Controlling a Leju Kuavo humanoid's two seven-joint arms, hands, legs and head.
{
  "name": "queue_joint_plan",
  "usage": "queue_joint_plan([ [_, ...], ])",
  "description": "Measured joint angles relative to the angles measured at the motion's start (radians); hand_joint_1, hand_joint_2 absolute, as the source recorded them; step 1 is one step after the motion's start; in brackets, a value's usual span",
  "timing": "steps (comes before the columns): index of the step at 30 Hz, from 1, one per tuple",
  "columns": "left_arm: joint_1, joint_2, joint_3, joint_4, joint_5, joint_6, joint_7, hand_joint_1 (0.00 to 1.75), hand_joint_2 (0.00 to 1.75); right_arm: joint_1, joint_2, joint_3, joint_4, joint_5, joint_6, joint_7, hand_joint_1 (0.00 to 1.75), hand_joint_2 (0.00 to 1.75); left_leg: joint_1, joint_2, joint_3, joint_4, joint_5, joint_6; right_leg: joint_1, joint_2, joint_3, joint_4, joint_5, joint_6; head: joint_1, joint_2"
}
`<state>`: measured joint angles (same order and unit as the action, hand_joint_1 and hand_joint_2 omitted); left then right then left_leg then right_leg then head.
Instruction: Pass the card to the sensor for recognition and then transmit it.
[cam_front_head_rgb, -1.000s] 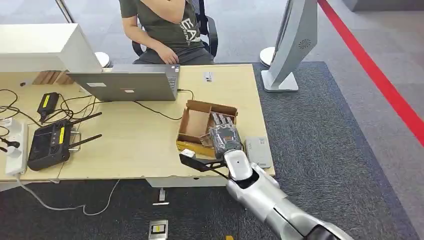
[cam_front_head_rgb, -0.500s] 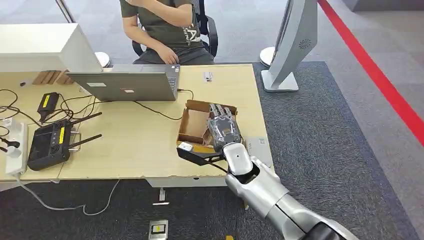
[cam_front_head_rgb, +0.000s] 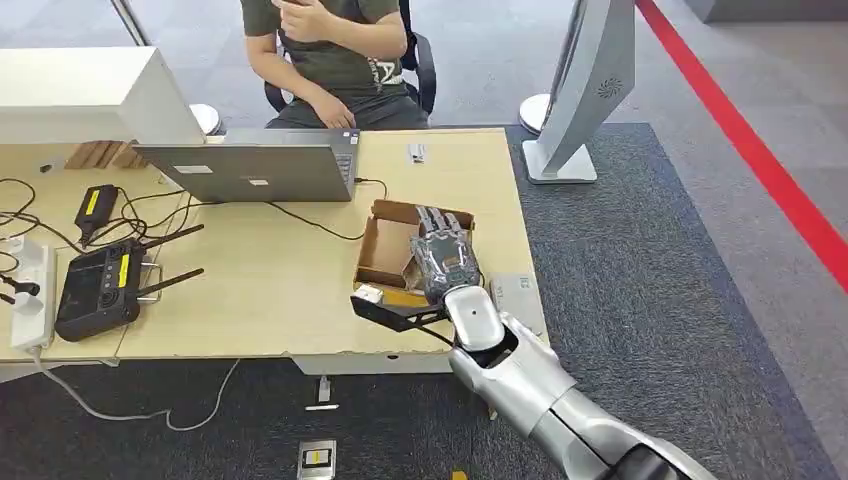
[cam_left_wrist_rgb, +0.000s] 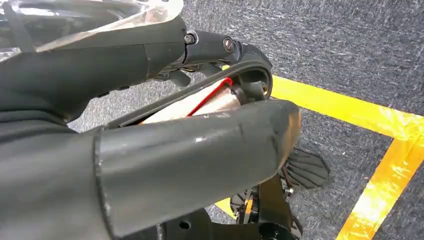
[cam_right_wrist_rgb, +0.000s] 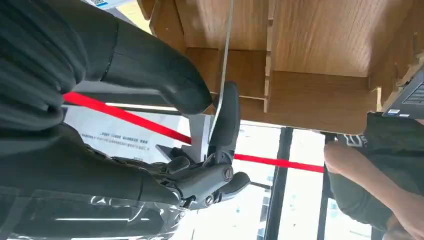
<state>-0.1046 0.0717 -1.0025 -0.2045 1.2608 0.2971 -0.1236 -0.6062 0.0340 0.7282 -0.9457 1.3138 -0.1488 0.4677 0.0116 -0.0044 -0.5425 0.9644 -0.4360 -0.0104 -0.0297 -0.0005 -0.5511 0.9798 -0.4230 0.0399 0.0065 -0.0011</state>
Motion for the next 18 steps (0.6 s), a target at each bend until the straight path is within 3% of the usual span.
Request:
queue_joint_plan([
  [10,0.000,0.000,0.000,0.000,-0.002,0.001,0.000,0.00,0.00,-0.009,0.001,0.000,0.001,0.010,-0.011,0.000,1.75,1.75,0.000,0.000,0.000,0.000,0.000,0.000,0.000,0.000,0.000,0.000,0.000,0.000,0.000,0.000],
  [18,0.000,0.000,0.000,0.000,-0.006,0.001,-0.002,0.00,0.00,-0.109,0.009,-0.002,0.003,0.022,0.017,-0.001,1.75,1.75,0.000,0.000,0.000,0.000,0.000,0.000,0.000,0.000,0.000,0.000,0.000,0.000,0.000,0.000],
])
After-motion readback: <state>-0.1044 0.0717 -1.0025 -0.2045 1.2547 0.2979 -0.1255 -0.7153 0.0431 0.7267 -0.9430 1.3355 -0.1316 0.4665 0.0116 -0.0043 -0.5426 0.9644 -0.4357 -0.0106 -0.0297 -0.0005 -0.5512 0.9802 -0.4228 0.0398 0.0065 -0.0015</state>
